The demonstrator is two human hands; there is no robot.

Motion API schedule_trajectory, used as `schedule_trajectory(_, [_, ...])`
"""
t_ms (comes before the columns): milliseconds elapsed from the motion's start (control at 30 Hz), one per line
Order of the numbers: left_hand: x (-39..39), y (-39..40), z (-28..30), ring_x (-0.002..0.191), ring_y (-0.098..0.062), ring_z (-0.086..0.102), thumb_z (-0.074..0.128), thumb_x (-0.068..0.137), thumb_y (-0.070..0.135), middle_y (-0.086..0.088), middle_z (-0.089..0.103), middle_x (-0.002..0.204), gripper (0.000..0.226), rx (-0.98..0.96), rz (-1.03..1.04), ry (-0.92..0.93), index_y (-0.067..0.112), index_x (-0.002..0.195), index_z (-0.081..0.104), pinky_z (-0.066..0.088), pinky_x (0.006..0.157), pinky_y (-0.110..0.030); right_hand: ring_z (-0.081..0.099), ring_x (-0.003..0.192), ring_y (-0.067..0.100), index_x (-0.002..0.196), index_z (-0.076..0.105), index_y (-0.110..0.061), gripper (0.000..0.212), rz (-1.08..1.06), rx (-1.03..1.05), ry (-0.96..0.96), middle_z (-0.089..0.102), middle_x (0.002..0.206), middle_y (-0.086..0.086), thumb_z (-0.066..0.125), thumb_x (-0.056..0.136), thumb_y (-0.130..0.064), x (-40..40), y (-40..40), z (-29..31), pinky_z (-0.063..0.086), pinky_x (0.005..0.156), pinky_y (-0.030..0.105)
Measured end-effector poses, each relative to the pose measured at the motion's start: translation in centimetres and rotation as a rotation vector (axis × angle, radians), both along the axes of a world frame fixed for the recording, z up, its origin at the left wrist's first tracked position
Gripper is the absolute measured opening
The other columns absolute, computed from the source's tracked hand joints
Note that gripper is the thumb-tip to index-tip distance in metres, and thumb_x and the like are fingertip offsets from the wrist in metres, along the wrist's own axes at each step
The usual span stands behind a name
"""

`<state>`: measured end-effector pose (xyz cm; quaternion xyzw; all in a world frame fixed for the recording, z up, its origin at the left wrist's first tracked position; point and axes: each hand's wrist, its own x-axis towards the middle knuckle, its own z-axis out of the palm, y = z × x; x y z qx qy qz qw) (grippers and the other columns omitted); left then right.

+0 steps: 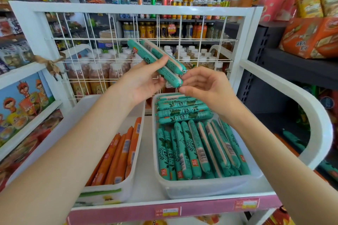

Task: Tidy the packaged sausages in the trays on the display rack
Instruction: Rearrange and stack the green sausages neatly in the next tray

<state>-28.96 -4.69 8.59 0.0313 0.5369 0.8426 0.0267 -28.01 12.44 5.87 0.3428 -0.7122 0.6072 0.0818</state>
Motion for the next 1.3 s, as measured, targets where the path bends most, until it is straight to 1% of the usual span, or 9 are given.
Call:
schedule_trajectory(300, [-0.1,0.6,-0.5,0.087,-0.017,0.062,0.061,0.085,0.011,-0.004,0.066,0.093,0.021,-0.022,0.048,-0.009,0.012,0.105,0.057,0.039,0.102,-0.033,0.065,0.066,0.005,0.087,0.062,-0.014,0.023,-0.039,0.021,0.023,0.068,0.070,-0.007,0.059,0.081,0.008,-0.4,0.4,-0.7,0.054,0.068,0.018])
schedule_trajectory(500, [-1.1,2.1,-2.2,0.092,-0.015,0.063,0.062,0.084,0.010,-0.005,0.065,0.111,0.045,0.037,0.148,-0.014,0.013,0.128,0.049,0.054,0.073,-0.022,0.069,0.085,0.028,0.122,0.046,-0.020,0.048,0.036,-0.052,-0.267,0.063,0.109,0.014,0.065,0.080,-0.004,-0.9,0.7,-0.9,0.057,0.078,0.034])
schedule_trajectory(600, [-1.4,3.8,-2.7,0.086,-0.013,0.063,0.063,0.084,0.009,-0.003,0.065,0.103,0.045,0.076,0.126,-0.043,0.014,0.126,0.049,0.053,0.060,-0.018,0.069,0.074,0.022,0.111,0.057,-0.015,0.028,-0.135,-0.150,-0.210,0.063,0.101,0.013,0.062,0.085,-0.006,-1.5,0.1,-1.2,0.057,0.069,0.028])
schedule_trajectory(700, [-1.7,4.2,-2.3,0.088,-0.015,0.061,0.063,0.083,0.006,-0.007,0.063,0.101,0.020,0.149,0.073,-0.109,0.009,0.102,0.056,0.056,0.065,-0.020,0.066,0.081,0.019,0.102,0.065,-0.013,0.016,-0.305,-0.310,-0.336,0.066,0.096,0.009,0.060,0.087,-0.008,-3.0,1.1,-1.0,0.055,0.071,0.025])
schedule_trajectory(900, [-3.7,1.1,-3.2,0.105,-0.026,0.056,0.057,0.087,0.003,-0.018,0.052,0.124,0.017,0.295,0.195,-0.249,0.005,0.105,0.056,0.058,0.061,-0.024,0.063,0.085,0.021,0.096,0.065,-0.011,0.016,-0.313,-0.220,-0.506,0.064,0.098,0.009,0.056,0.088,-0.001,-6.9,3.6,-1.0,0.055,0.080,0.032])
schedule_trajectory(1000, [-4.3,0.3,-4.3,0.103,-0.018,0.055,0.055,0.089,0.003,-0.011,0.051,0.126,0.031,-0.016,0.265,-0.207,0.003,0.120,0.050,0.056,0.077,-0.024,0.064,0.086,0.022,0.095,0.065,-0.009,0.015,-0.326,-0.086,-0.527,0.063,0.107,0.013,0.057,0.087,0.001,-9.1,3.9,-1.0,0.055,0.082,0.034])
schedule_trajectory(1067, [-4.4,0.2,-5.4,0.105,-0.012,0.048,0.056,0.089,0.008,0.001,0.047,0.126,0.044,-0.570,0.326,-0.093,0.010,0.131,0.043,0.047,0.089,-0.026,0.064,0.089,0.022,0.093,0.066,-0.009,0.015,-0.316,0.029,-0.531,0.060,0.115,0.011,0.057,0.087,0.001,-10.6,4.0,-1.5,0.057,0.076,0.031])
schedule_trajectory(1167, [-4.0,0.3,-7.1,0.108,-0.011,0.045,0.056,0.089,0.014,0.000,0.046,0.133,0.033,-1.333,0.194,0.238,0.020,0.121,0.054,0.040,0.087,-0.023,0.059,0.100,0.023,0.096,0.066,-0.011,0.014,-0.402,0.357,-0.413,0.057,0.120,0.009,0.058,0.087,-0.003,-12.3,3.7,-3.4,0.053,0.083,0.030])
schedule_trajectory(1300, [-4.2,0.3,-8.9,0.133,-0.026,0.029,0.058,0.088,0.020,-0.002,0.030,0.147,0.030,-1.647,-0.017,0.329,0.023,0.118,0.058,0.021,0.113,-0.043,0.053,0.103,0.014,0.108,0.066,-0.010,0.020,-0.501,0.639,-0.183,0.062,0.116,0.007,0.056,0.090,-0.010,-12.7,3.6,-5.0,0.038,0.092,0.025])
